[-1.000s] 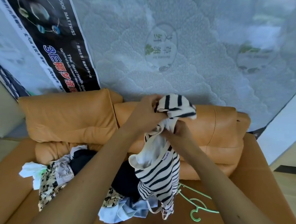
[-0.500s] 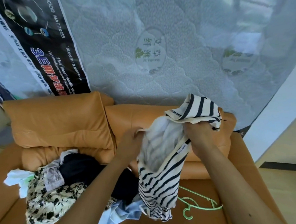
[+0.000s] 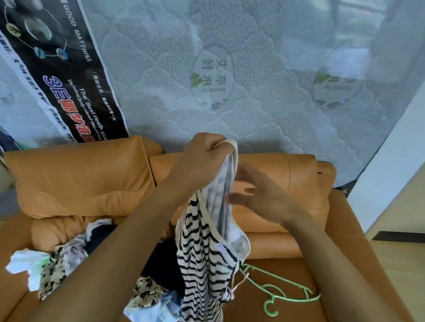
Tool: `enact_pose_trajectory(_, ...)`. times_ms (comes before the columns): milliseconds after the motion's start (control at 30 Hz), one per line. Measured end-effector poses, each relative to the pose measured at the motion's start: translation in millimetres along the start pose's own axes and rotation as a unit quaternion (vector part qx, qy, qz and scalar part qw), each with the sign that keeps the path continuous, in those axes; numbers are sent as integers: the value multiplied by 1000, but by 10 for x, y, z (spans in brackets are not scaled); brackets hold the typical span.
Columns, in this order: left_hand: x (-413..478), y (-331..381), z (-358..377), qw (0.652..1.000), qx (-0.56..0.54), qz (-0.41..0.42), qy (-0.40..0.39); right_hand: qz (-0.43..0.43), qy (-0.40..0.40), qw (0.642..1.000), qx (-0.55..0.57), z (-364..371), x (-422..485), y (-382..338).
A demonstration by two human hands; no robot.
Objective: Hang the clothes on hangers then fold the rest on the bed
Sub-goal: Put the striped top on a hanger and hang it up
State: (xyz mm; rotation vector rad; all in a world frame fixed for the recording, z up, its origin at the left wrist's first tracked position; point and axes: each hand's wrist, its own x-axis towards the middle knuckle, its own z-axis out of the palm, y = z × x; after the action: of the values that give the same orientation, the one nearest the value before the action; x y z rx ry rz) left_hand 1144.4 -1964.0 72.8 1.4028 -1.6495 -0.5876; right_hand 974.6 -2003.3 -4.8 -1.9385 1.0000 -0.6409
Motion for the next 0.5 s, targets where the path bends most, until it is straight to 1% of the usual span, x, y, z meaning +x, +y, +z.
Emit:
enact_pose_trajectory(33, -8, 15, -21, 1000, 8, 1, 2, -14, -14, 1000, 4, 82, 32, -3)
enact_pose_trajectory(67, -15, 36, -50, 1000, 15, 6, 5, -27, -9, 1000, -2, 167, 66, 6)
enact_pose_trajectory(133, -31, 69, -146, 999, 30, 14, 16, -44, 21, 998, -31, 304, 124, 37)
enact_pose_trajectory(233, -65, 55, -379, 996, 75, 4, 54, -29, 42, 995, -89, 381, 188, 157)
enact_pose_trajectory(300, -78, -36, -586, 989, 126, -5, 83, 0, 44, 990, -137, 332, 228, 247)
enact_pose_trajectory(400, -76, -315, -926, 966, 232, -12, 118, 26, 73, 981, -180, 72, 332, 288)
enact_pose_trajectory(500, -114, -534, -1189, 937, 323, -9, 136, 7, 109, 971, -212, -301, 469, 155)
